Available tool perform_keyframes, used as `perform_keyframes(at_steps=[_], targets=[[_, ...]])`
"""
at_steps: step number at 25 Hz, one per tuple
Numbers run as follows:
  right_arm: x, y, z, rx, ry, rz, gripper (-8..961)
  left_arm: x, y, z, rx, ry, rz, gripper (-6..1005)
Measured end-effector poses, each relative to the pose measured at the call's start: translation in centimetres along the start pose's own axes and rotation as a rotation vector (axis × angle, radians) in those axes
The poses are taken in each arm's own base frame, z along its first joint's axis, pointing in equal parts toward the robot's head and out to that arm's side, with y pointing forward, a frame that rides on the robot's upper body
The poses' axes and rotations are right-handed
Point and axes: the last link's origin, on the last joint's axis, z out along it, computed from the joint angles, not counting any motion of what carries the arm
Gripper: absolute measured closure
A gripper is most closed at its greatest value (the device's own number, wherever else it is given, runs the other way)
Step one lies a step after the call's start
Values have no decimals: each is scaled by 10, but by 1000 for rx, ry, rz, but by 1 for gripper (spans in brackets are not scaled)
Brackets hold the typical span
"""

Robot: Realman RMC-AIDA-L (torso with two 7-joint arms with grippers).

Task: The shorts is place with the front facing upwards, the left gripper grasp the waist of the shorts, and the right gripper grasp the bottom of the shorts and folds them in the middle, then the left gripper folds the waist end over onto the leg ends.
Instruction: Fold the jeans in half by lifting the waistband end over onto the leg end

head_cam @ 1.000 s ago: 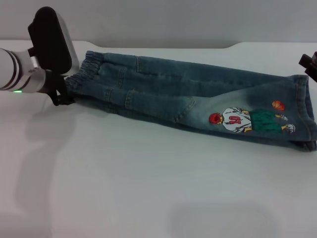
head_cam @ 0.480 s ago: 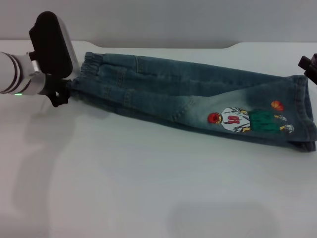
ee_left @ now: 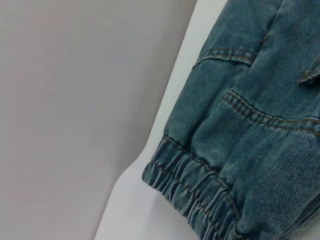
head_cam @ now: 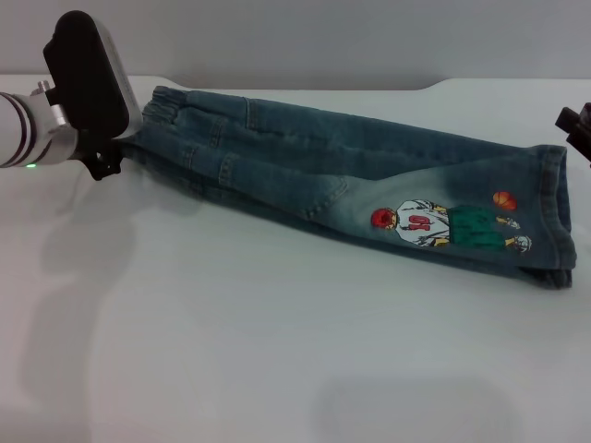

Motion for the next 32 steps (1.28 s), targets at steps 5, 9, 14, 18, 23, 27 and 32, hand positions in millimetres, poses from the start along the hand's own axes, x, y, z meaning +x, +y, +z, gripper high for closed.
perform_keyframes(at_steps=[5, 9, 14, 18, 23, 27, 32], targets=[[2, -1, 0, 8, 5, 3, 572, 5, -4, -5, 51, 27, -5, 893], [7, -5, 4, 50, 29, -6, 572, 18, -10, -16, 94, 85, -5, 892], [7, -5, 11, 58, 35, -41, 572, 41, -13, -39, 148, 173, 28, 891], [4, -2, 18, 48, 35, -59, 571, 66, -8, -58, 180, 245, 73, 891], [6, 3, 24, 32, 42, -52, 572, 82, -6, -70, 204, 292, 102, 890], [15, 13, 34, -1, 59, -62, 572, 96, -9, -81, 230, 335, 110, 889], [22, 25, 44, -31, 75, -88, 571, 115, -10, -87, 239, 380, 133, 889]])
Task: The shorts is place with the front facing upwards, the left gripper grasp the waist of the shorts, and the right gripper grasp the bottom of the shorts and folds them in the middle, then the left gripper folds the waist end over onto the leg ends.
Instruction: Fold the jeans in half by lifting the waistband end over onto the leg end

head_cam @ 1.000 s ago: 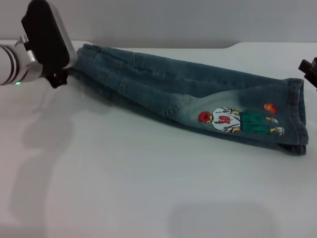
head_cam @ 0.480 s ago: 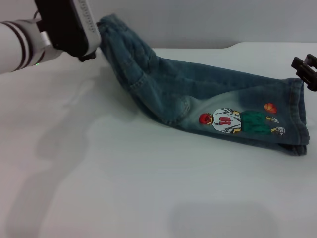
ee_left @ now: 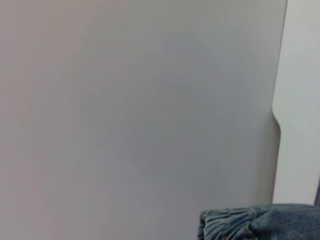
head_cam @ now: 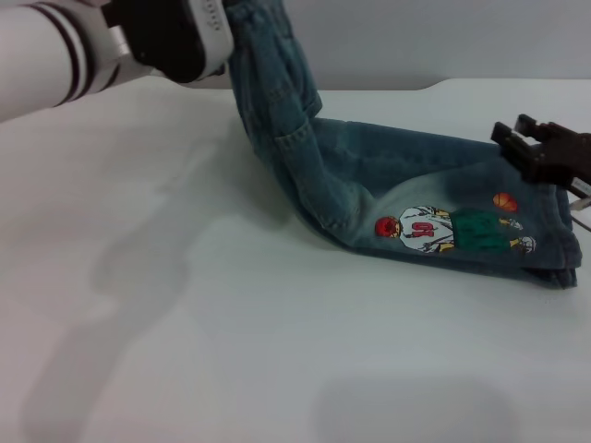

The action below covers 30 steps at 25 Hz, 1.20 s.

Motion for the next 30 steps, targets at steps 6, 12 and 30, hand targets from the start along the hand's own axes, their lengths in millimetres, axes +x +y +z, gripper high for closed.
perform_keyframes(at_steps=[6, 12, 30], targets=[[2, 15, 12, -52, 4, 25, 571, 19, -4, 3, -1, 43, 16, 888], [1, 30, 25, -114, 30, 8, 572, 37, -9, 4, 7, 82, 28, 887], [-2, 53, 44, -217, 71, -32, 571, 76, -21, 3, 30, 169, 56, 884]])
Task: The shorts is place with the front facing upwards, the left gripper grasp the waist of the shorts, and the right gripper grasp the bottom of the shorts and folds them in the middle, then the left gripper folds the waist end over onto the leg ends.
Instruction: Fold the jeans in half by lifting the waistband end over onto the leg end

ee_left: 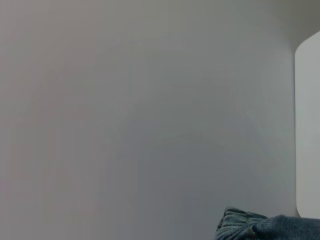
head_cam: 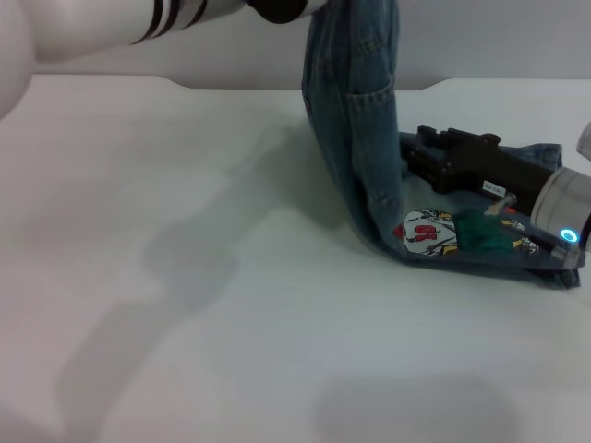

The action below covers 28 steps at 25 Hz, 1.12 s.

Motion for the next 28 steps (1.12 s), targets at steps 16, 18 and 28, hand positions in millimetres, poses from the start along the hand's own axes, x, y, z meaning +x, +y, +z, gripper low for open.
perform_keyframes(at_steps=[16, 18, 28], targets=[[-17, 30, 21, -190, 15, 62, 571, 7, 2, 0, -3, 18, 9, 882], [-20, 33, 23, -215, 14, 71, 571, 7, 3, 0, -5, 17, 9, 882], [-32, 49, 29, -330, 30, 90, 572, 10, 9, -2, -13, 26, 20, 880]])
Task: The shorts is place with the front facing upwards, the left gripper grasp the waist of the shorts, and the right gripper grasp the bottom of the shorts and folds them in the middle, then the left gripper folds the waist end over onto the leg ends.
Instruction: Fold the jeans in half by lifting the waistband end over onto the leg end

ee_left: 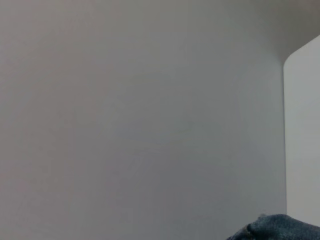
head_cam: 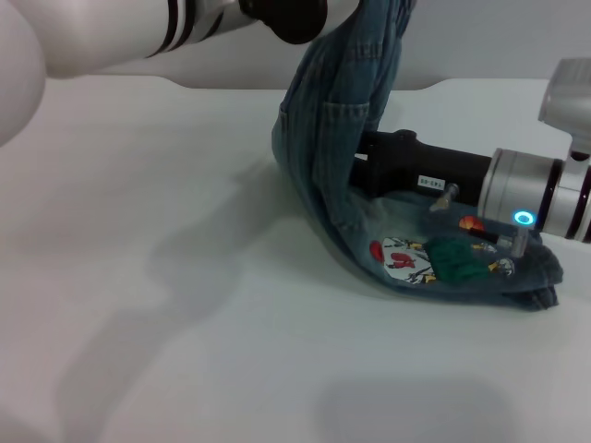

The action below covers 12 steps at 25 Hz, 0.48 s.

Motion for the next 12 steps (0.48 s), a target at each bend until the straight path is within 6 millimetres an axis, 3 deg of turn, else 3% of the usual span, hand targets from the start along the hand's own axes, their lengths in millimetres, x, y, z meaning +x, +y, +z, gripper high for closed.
perform_keyframes(at_steps=[7, 12], targets=[[-5, 3, 6, -26, 15, -5, 571, -2, 2, -2, -1, -4, 1, 879], [4, -3, -1, 19, 27, 11, 571, -4, 3, -3, 0, -7, 1, 878]])
